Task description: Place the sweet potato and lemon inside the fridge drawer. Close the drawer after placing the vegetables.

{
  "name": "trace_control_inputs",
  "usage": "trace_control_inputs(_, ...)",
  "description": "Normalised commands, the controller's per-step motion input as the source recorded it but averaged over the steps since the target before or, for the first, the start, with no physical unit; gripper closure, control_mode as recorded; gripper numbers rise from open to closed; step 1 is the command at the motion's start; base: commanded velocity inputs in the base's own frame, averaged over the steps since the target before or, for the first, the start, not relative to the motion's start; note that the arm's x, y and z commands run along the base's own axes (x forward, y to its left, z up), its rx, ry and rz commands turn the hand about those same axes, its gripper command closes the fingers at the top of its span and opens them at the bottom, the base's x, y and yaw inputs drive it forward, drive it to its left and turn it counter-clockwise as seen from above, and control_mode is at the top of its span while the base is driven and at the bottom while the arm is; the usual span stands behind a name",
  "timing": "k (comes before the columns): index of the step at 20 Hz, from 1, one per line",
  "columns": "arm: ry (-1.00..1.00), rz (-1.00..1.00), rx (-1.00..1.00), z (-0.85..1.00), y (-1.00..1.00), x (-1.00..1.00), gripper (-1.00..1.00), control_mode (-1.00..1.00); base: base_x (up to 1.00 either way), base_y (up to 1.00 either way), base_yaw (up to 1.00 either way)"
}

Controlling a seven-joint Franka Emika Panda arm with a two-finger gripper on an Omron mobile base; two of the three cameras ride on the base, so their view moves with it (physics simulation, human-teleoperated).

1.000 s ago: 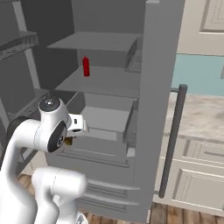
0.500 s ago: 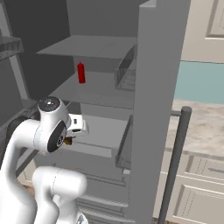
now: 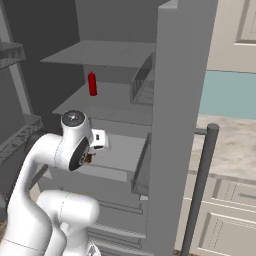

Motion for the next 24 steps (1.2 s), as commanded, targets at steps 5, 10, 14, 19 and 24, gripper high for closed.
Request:
trace_control_inputs(5, 0.12, 0.1, 0.03, -0.02, -0.13, 0.83, 1.0, -1.0, 0.0, 0.0, 0.0)
trace_control_inputs(10, 0.06, 0.05, 0.0, -0.32, 0.04, 0.65, 1.0, -1.0, 0.0, 0.0, 0.0)
trace_control_inputs(14, 0.03, 0.08, 0.0, -0.52, 0.0, 0.47, 1.0, -1.0, 0.0, 0.0, 0.0)
trace_control_inputs(19, 0.0, 0.1, 0.0, -0.69, 0.0, 0.18, 1.0, -1.0, 0.0, 0.0, 0.0)
trace_control_inputs(24, 0.0, 0.08, -0.01, -0.71, 0.02, 0.18, 1.0, -1.0, 0.0, 0.0, 0.0)
